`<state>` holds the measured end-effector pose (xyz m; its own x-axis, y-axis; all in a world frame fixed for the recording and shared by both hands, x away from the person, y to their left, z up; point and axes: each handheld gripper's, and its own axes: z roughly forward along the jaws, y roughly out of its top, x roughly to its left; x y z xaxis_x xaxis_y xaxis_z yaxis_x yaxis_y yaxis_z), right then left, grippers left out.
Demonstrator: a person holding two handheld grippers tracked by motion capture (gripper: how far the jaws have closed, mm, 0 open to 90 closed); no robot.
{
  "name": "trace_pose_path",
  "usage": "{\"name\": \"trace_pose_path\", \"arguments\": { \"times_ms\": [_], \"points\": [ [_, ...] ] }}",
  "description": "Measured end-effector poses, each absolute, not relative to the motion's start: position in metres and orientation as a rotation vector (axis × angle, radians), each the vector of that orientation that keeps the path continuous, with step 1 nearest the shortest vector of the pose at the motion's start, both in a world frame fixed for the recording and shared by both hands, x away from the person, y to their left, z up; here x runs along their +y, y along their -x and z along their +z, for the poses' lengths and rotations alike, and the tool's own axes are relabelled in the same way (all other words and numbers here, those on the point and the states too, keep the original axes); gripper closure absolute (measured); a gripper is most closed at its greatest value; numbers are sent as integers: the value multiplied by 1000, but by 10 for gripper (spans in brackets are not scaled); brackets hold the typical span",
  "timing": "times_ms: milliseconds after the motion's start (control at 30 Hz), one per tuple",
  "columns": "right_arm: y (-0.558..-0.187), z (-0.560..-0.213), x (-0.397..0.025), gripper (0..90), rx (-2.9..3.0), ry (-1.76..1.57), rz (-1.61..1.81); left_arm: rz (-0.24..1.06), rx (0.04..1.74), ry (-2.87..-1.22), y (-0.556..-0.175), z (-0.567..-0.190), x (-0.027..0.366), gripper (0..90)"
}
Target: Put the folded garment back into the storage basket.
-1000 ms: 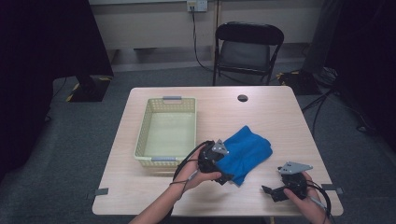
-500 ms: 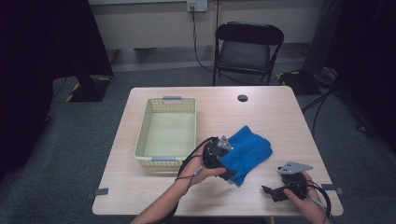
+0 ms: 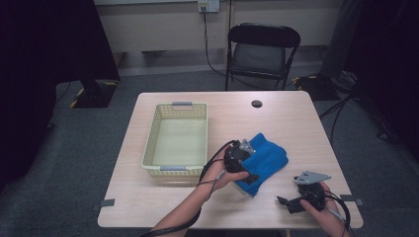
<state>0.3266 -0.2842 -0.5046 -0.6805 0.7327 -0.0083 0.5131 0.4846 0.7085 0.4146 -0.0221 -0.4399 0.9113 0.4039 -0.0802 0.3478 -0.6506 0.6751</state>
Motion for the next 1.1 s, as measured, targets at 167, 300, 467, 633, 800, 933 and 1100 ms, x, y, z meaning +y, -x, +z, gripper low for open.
{"name": "trace_pose_path", "arguments": {
  "times_ms": [167, 300, 467, 633, 800, 933, 1100],
  "points": [
    [-327, -505, -284, 0, 2424, -1053, 1002, 112, 543, -2334, -420, -440, -26, 48],
    [-327, -505, -284, 0, 2424, -1054, 1003, 131, 558, -2332, -425, -443, -29, 43],
    [-327, -505, -284, 0, 2425, -1052, 1002, 151, 583, -2324, -430, -447, -34, 42],
    [-327, -505, -284, 0, 2425, -1052, 1002, 150, 613, -2328, -437, -451, -38, 43],
    [-327, -505, -284, 0, 2424, -1051, 1002, 157, 662, -2313, -446, -457, -41, 55],
    [-327, -505, -284, 0, 2424, -1051, 1002, 183, 658, -2324, -450, -464, -46, 68],
    [-327, -505, -284, 0, 2424, -1053, 1002, 169, 673, -2330, -455, -473, -50, 88]
  ]
}}
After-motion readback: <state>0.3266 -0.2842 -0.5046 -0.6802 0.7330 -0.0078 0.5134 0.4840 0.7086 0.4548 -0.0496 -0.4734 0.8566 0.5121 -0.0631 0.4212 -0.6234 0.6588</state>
